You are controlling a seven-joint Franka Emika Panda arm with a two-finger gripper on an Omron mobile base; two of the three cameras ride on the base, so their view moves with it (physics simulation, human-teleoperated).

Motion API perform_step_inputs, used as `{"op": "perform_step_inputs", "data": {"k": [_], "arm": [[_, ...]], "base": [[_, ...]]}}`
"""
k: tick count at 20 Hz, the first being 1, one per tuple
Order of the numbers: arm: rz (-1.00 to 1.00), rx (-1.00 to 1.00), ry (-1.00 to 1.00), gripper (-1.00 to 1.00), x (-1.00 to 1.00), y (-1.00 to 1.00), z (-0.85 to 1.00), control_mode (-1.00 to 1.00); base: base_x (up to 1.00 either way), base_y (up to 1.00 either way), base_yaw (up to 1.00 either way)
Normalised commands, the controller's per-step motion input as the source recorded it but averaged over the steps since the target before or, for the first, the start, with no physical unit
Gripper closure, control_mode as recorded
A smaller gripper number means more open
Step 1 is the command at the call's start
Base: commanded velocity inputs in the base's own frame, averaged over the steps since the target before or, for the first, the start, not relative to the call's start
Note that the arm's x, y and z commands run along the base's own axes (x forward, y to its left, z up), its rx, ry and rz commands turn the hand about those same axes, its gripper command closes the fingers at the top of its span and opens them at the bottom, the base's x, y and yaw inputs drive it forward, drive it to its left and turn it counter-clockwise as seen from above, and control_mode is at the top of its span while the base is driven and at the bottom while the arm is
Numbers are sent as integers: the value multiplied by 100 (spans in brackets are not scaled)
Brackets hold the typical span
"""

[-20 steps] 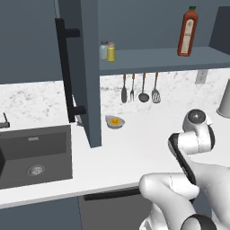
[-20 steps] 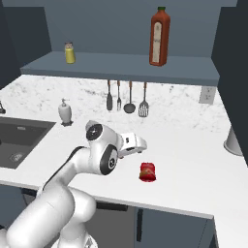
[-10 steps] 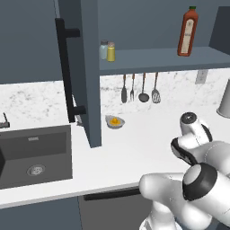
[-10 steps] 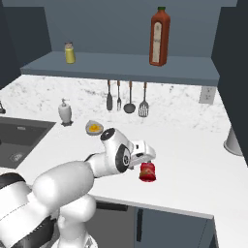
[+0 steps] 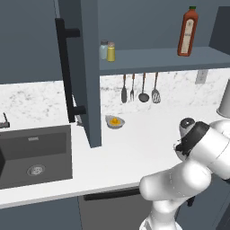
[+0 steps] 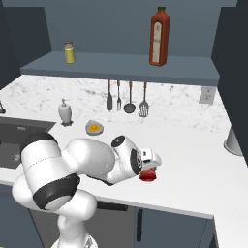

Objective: Put the shaker and condiment bottle from the counter next to their counterparts in the cabinet.

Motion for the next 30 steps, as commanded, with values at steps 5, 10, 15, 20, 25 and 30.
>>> {"op": "perform_step_inputs", "data": {"k": [5,10,15,20,25,30], "arm": [[0,0,-1,-100,41,-3,-24,-100],[-1,0,0,-100,22,-32,-29,-100],[-3,0,5,-100,-2,-25,-50,-100],[-14,0,2,-100,-34,-5,-32,-100],[-22,-2,2,-100,-39,0,-42,-100],[-19,-5,1,100,-11,0,-53,-100]], "base": [[0,0,0],[0,0,0],[0,0,0],[0,0,0],[0,0,0],[0,0,0]]}}
